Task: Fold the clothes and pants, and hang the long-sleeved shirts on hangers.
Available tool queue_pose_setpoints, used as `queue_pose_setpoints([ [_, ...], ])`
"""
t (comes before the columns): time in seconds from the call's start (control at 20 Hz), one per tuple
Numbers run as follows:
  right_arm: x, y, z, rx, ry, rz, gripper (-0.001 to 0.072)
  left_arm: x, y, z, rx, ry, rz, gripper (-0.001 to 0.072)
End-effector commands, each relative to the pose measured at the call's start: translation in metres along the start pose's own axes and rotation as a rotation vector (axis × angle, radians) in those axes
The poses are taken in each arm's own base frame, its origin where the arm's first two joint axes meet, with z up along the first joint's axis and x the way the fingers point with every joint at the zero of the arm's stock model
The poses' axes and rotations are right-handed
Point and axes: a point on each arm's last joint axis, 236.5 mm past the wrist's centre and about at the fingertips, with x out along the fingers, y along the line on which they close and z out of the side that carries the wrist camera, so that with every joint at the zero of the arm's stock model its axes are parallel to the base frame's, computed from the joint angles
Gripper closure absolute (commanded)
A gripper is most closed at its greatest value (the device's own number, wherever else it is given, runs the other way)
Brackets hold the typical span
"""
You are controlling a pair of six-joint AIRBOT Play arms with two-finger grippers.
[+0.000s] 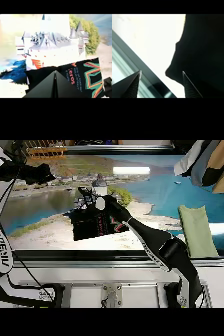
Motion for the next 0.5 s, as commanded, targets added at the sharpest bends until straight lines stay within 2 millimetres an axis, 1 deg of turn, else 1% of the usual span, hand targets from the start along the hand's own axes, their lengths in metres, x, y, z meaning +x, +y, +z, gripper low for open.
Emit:
queue_pose_setpoints([
  [0.0, -0.017, 0.016, 0.023, -0.039, -0.074, 0.077, 0.0147, -0.010, 0.007, -0.006, -0.012, -0.052, 0.021, 0.0698],
  [0.05, -0.038, 0.012, 0.034, -0.060, -0.096, 0.068, 0.0147, -0.011, 0.005, -0.012, -0.016, -0.062, 0.023, 0.0697],
  [0.1, -0.063, 0.002, 0.043, -0.084, -0.113, 0.051, 0.0147, -0.010, 0.003, -0.019, -0.012, -0.060, 0.023, 0.0698],
  [0.15, -0.089, -0.013, 0.047, -0.099, -0.122, 0.032, 0.0147, -0.008, -0.001, -0.031, -0.003, -0.046, 0.019, 0.0697],
  [0.2, -0.111, -0.033, 0.047, -0.094, -0.122, 0.000, 0.0147, -0.004, -0.005, -0.044, 0.006, -0.023, 0.014, 0.0697],
  [0.25, -0.136, -0.063, 0.043, -0.077, -0.117, -0.047, 0.0147, -0.001, -0.009, -0.056, 0.016, -0.002, 0.009, 0.0697],
  [0.3, -0.158, -0.097, 0.033, -0.034, -0.109, -0.104, 0.0147, 0.004, -0.013, -0.069, 0.021, 0.024, 0.002, 0.0697],
  [0.35, -0.181, -0.136, 0.017, 0.024, -0.093, -0.167, 0.0147, 0.008, -0.017, -0.080, 0.023, 0.043, -0.004, 0.0697],
  [0.4, -0.199, -0.172, -0.002, 0.095, -0.078, -0.213, 0.0147, 0.013, -0.021, -0.091, 0.027, 0.060, -0.008, 0.0697],
  [0.45, -0.214, -0.206, -0.023, 0.172, -0.071, -0.242, 0.0131, 0.017, -0.024, -0.101, 0.036, 0.078, -0.014, 0.0697],
])
